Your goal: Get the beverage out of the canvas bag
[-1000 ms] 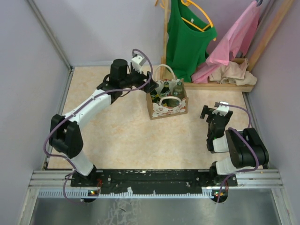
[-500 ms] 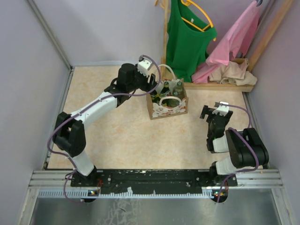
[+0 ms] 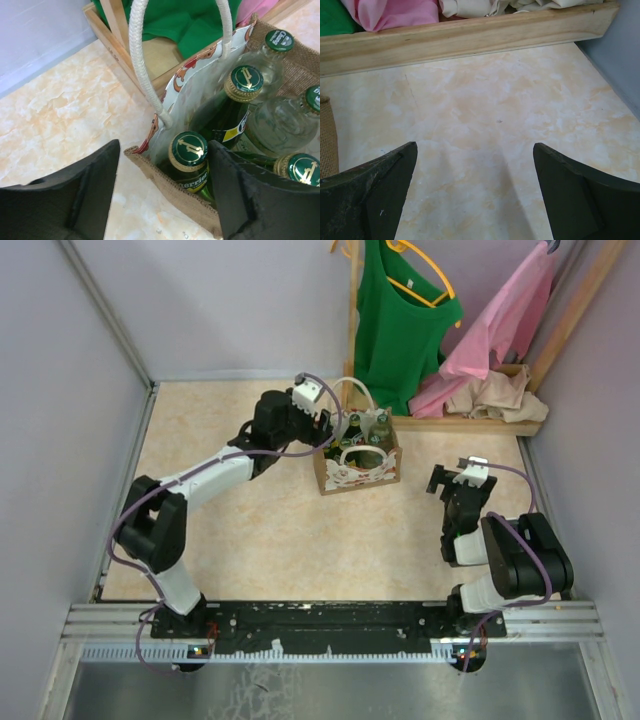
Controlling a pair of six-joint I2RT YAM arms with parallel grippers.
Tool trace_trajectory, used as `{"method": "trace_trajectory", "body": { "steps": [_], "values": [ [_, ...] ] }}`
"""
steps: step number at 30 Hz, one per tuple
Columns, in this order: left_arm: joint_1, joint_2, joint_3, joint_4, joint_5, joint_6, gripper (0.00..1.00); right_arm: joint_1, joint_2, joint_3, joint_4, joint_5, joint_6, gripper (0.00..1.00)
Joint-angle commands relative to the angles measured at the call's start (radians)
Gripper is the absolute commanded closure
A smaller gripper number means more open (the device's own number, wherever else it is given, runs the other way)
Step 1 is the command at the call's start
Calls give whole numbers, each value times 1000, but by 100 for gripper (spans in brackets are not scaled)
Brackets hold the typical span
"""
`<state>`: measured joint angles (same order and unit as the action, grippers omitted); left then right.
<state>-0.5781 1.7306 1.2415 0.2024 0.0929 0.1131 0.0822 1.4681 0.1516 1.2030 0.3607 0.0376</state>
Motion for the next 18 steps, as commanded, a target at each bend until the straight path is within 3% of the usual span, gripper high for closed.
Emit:
{"method": "trace_trajectory", "body": {
  "steps": [1, 9, 16, 18],
  "values": [
    [-8, 29, -11, 96, -14, 8, 27, -1, -17, 20, 46, 4, 3, 1],
    [-13, 89, -10, 162, 3, 14, 50, -2, -17, 20, 46, 3, 2, 1],
    [-15, 111, -35, 201, 11, -1, 46, -2, -17, 20, 46, 3, 2, 1],
    [-16, 104, -45, 219, 10, -5, 67, -1, -17, 20, 46, 4, 2, 1]
  ]
}}
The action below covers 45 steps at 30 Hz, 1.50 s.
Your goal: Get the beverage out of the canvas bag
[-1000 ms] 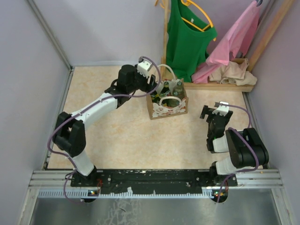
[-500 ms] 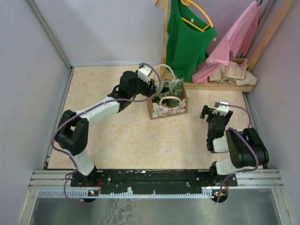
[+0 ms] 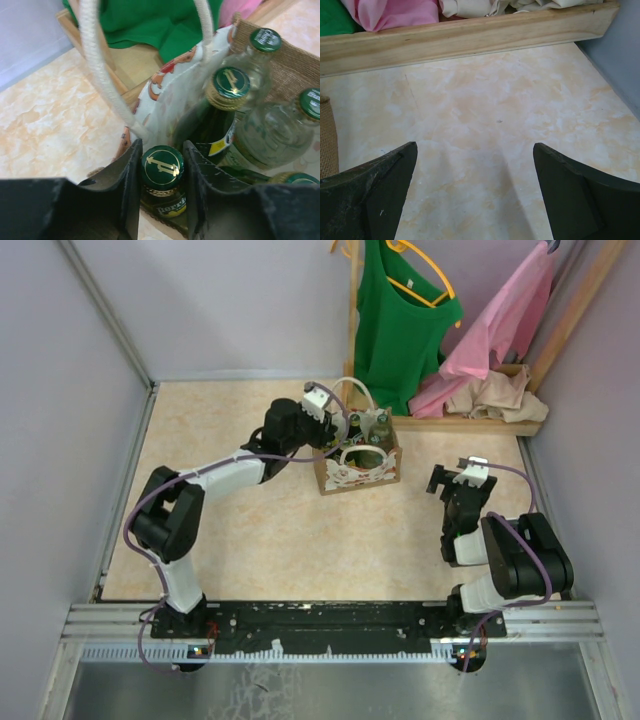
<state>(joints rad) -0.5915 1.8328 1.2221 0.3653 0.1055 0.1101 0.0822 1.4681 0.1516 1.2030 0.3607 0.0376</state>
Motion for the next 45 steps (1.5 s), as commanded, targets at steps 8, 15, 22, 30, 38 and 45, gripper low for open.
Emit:
{"method": "trace_trajectory", "body": {
  "steps": [8, 15, 22, 30, 38, 45],
  "values": [
    [-2, -67, -32, 127, 6, 7, 100, -2, -17, 20, 45, 4, 2, 1],
    [-2, -155, 85, 128, 13, 53, 100, -1, -17, 20, 44, 4, 2, 1],
    [-7, -225, 221, 92, 21, 82, 100, -2, -17, 20, 44, 4, 2, 1],
    [-6, -339, 272, -10, -127, 159, 100, -1, -17, 20, 44, 6, 2, 1],
    [17, -409, 244, -87, -326, 224, 100, -2, -17, 20, 44, 5, 2, 1],
    [160, -424, 156, -183, -260, 46, 100, -2, -17, 20, 45, 5, 2, 1]
  ]
}}
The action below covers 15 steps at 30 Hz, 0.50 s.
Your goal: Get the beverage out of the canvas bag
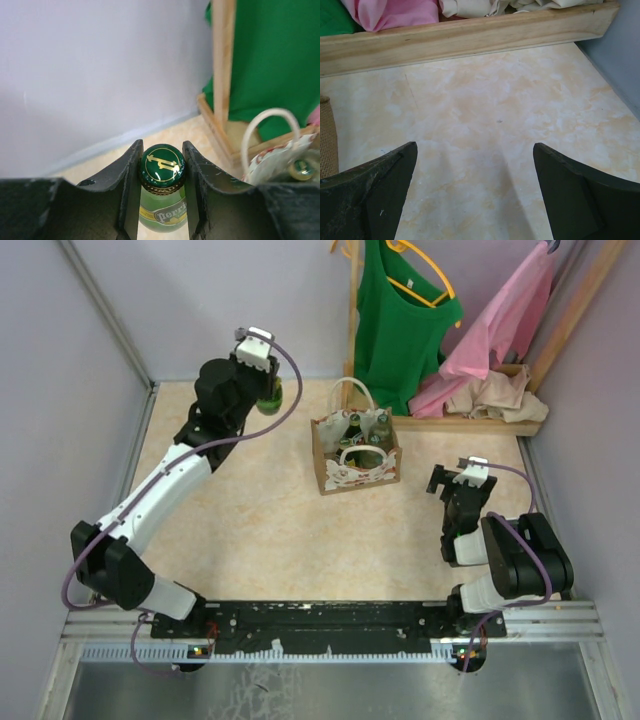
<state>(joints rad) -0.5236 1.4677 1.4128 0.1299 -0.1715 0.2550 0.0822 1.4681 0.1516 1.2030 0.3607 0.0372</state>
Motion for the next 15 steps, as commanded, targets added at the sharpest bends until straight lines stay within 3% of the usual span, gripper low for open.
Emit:
{"method": "trace_trajectory", "body": {
  "steps": [1, 6, 15],
  "values": [
    [121, -63, -65, 59, 42, -134, 100, -1, -17, 20, 44, 4, 3, 1],
    [217, -78, -222, 142, 108, -205, 100, -1, -17, 20, 44, 4, 3, 1],
    [228, 3, -347, 315, 180, -216, 100, -1, -17, 20, 44, 5, 2, 1]
  ]
}}
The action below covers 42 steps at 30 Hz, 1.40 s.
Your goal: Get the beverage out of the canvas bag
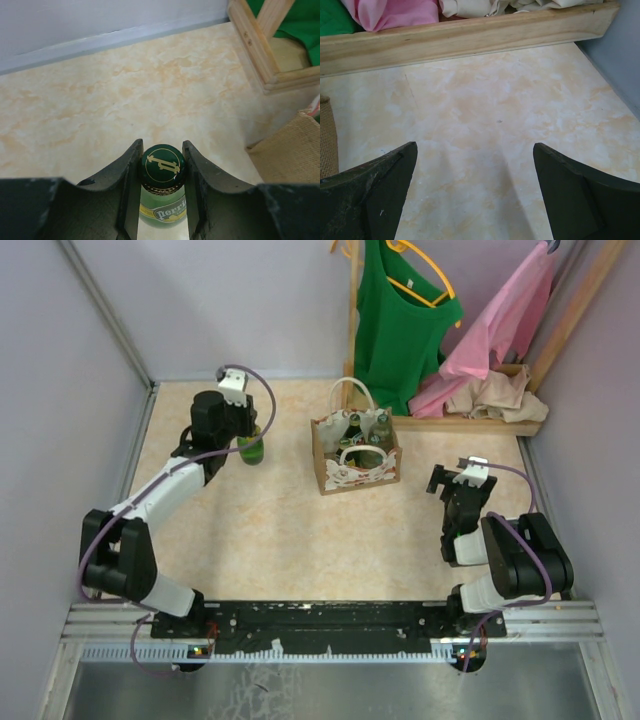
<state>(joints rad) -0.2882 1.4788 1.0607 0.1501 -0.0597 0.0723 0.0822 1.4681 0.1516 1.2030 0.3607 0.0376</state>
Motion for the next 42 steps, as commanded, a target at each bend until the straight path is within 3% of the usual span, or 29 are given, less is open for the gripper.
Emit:
{"method": "trace_trajectory", "body": {
  "steps": [1, 14, 25, 27, 30, 35, 42],
  "values": [
    [-8, -4, -7, 320, 69, -43, 100, -1, -17, 20, 44, 5, 2, 1],
    [-8, 139, -89, 676, 130, -94, 100, -1, -17, 20, 45, 4, 2, 1],
    [-9, 231, -27, 683, 125, -98, 100, -1, -17, 20, 44, 4, 2, 1],
    [-9, 222, -40, 685, 123, -103, 91, -1, -17, 20, 44, 6, 2, 1],
    [-11, 204, -52, 668, 117, -105, 87, -1, -17, 20, 44, 4, 2, 1],
    [-29, 154, -49, 583, 108, -80, 99, -1, -17, 20, 45, 4, 2, 1],
    [-66, 58, -75, 518, 99, -46, 98, -1, -17, 20, 45, 5, 2, 1]
  ]
}}
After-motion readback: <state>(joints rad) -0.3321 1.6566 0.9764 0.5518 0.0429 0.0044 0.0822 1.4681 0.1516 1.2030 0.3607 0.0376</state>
